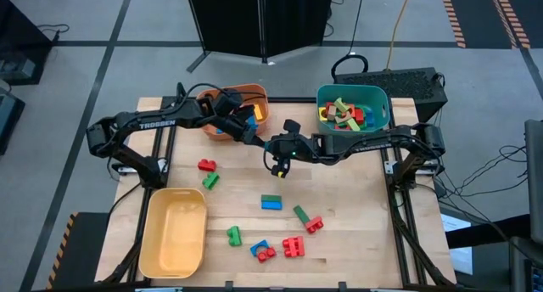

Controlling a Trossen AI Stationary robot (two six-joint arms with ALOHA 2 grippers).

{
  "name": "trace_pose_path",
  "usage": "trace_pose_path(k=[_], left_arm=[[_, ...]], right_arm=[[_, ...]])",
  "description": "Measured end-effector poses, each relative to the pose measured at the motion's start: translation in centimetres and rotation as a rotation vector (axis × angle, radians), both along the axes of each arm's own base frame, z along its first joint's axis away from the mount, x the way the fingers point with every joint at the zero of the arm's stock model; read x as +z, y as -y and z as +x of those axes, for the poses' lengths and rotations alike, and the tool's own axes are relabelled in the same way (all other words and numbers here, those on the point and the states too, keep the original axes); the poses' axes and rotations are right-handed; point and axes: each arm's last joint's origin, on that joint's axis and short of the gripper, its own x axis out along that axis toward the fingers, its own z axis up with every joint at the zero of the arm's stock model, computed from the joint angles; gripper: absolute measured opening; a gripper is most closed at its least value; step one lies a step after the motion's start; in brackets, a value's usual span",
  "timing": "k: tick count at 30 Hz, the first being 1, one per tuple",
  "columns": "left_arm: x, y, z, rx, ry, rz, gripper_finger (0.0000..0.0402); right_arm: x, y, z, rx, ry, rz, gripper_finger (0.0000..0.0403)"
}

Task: Sort blocks by size
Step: Put the blue rectangular block into the orange bin

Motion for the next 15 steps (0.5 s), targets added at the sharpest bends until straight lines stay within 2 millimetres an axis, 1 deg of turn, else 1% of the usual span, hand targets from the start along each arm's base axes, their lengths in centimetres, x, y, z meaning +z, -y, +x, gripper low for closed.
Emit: trace_pose_path(k=[3,7,8,11,15], left_arm=[[0.0,0.0,0.0,-0.006,0.005,0.012,0.0107],[0.0,-0.1,0.0,0.0,0.004,0.013,0.0037],[0.0,-0.2,0.0,0.003,0.008,0.018,0.0029],[0.0,-0.7,-0.2,0.014,0.012,0.04,0.0029],[-0.1,-1.4,-0.6,0.073,-0.015,0.072,0.0029]], right_arm=[[0.0,0.2,0.0,-0.004,0.001,0.001,0.0094],[0.0,0.3,0.0,-0.01,0.005,-0.002,0.0118],[0.1,0.3,0.1,-0.013,0.013,-0.005,0.0127],[0.2,0.4,0.0,-0.063,0.027,-0.019,0.0149],[0.2,0.5,0.0,-0.145,0.061,0.026,0.0174]])
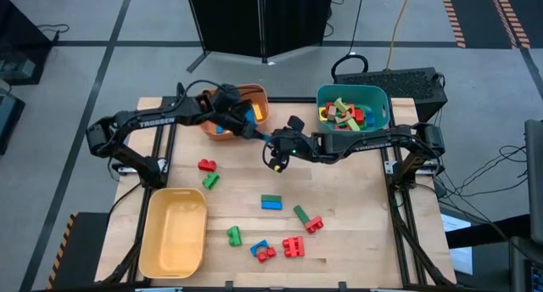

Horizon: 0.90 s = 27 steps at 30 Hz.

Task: Sort blocks by size
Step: Put the blue rectangular block into the orange bin

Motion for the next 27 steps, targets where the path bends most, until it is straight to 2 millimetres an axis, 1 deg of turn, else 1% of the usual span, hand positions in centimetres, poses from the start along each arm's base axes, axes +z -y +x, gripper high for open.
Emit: trace_pose_path(k=[3,7,11,15,18,21,24,27], left_arm=[[-0.2,-0.7,-0.4,0.051,-0.032,0.028,0.0029],[-0.6,-1.6,-1.3,0.125,-0.104,0.061,0.0029],[-1.1,-2.3,-2.1,0.167,-0.181,0.105,0.0029],[-1.3,-3.0,-2.8,0.216,-0.245,0.15,0.0029],[-1.4,-3.6,-3.3,0.256,-0.279,0.196,0.0029],[-1.5,-4.2,-3.7,0.329,-0.325,0.252,0.0029],[-1.6,-4.6,-4.2,0.377,-0.391,0.308,0.0034],[-1.8,-4.8,-4.7,0.391,-0.447,0.332,0.0035]], right_arm=[[-0.3,0.0,-0.2,-0.023,-0.014,0.028,0.0184],[-0.7,-0.1,-0.6,-0.048,-0.049,0.083,0.0185],[-1.2,-0.4,-0.8,0.005,-0.097,0.171,0.0176],[-1.9,-0.7,-0.6,0.071,-0.128,0.232,0.0171],[-2.9,-0.9,-0.1,0.13,-0.143,0.301,0.0169],[-4.5,-1.4,0.4,0.176,-0.185,0.365,0.0169],[-6.0,-2.0,0.6,0.206,-0.251,0.397,0.0169],[-7.0,-2.8,0.8,0.219,-0.282,0.43,0.0169]])
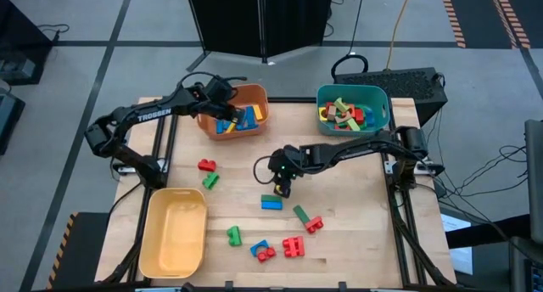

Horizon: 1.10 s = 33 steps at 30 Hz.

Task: Sort blocks by size
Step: Put the blue rectangular block into the orange bin, then put the green rectangular block into the orange bin

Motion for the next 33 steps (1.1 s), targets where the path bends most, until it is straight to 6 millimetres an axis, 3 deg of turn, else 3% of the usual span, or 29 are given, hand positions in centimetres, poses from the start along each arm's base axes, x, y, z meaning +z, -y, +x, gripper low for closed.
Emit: trace_pose_path(k=[9,21,33], left_arm=[[-0.6,0.0,-0.6,0.05,-0.123,0.018,0.0038],[-3.9,-0.6,-0.1,0.058,-0.256,-0.081,0.0045],[-3.7,-0.5,0.0,0.032,-0.212,-0.115,0.0166]], right_arm=[[-0.2,-1.8,0.1,0.041,0.004,0.01,0.0169],[-0.2,-2.1,0.0,0.007,-0.003,0.029,0.0174],[-0.5,-3.4,0.0,0.04,-0.01,0.027,0.0203]])
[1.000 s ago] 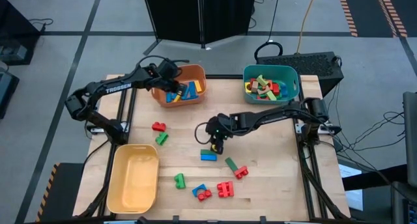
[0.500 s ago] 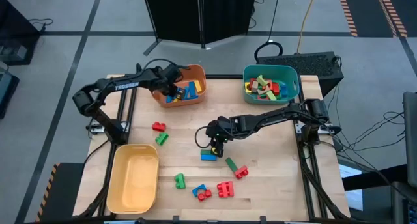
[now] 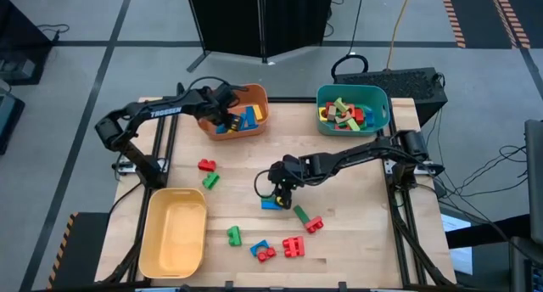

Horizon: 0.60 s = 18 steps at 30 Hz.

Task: Sort blocks by size
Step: Put the green rectangular block into the orange bin

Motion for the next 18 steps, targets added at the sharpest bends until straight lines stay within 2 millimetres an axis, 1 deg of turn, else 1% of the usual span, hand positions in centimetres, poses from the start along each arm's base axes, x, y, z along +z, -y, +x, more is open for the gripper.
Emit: trace_pose_path(k=[3,10,14,18], left_arm=[[1.0,0.3,-0.2,-0.014,0.056,-0.002,0.0172],[4.4,1.5,-1.2,-0.014,0.177,0.048,0.0172],[6.1,2.5,-1.8,-0.013,0.236,0.076,0.0173],[7.3,3.3,-2.2,-0.024,0.279,0.102,0.0173]], right_arm=[[-0.8,-0.7,0.1,0.018,-0.025,0.0,0.0203],[-2.6,-2.2,0.2,0.054,-0.071,-0.011,0.0197],[-3.4,-2.3,0.3,0.051,-0.09,-0.031,0.0196],[-3.6,-2.0,0.3,0.014,-0.092,-0.086,0.0196]])
